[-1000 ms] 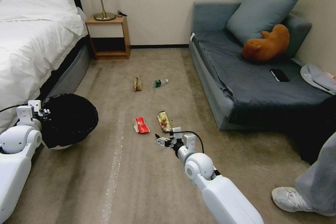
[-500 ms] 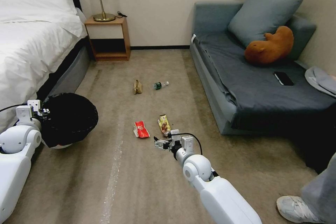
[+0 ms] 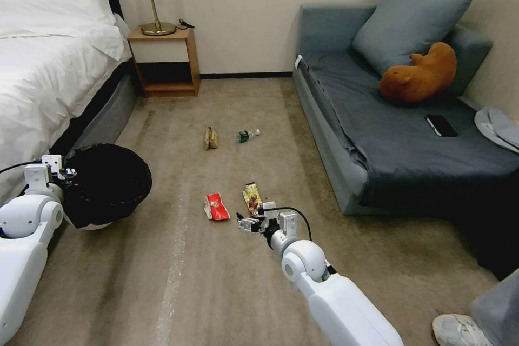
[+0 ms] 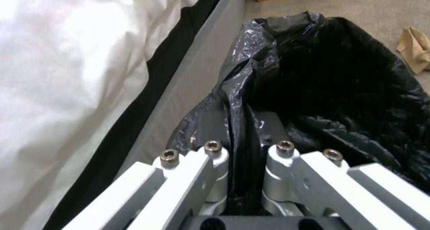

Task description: Pick up the trash bin, then pick up the garbage on the floor and place it into the trash bin.

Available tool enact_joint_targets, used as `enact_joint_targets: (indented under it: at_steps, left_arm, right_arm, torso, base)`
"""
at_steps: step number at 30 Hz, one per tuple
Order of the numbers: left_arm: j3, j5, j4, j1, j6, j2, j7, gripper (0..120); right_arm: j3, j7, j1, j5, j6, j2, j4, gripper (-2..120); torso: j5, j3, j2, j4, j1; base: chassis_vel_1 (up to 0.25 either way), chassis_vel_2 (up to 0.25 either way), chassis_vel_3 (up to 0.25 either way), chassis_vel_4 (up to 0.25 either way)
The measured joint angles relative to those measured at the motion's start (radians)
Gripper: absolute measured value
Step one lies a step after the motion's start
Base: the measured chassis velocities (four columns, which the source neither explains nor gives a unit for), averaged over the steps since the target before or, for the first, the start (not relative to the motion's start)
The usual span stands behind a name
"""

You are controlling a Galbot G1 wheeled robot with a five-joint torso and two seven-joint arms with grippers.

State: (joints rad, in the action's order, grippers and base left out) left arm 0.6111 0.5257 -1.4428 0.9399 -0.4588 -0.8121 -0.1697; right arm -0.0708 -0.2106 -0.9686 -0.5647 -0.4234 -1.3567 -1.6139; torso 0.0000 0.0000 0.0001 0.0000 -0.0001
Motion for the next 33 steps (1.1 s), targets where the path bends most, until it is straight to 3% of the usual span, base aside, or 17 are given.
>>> enact_joint_targets:
  at_steps: [33]
  left_arm:
    - [0.010,-0.005,-0.005,0.012,0.009,0.000,0.003,5]
  right_arm:
    - [-0.027,0.005,-0.002,0.010,-0.002,-0.007,0.016,100]
  torso:
    - [0.0000,0.000,0.000,0.0000,0.000]
  base:
    - [-0.077,0.081,0.078,-0.076]
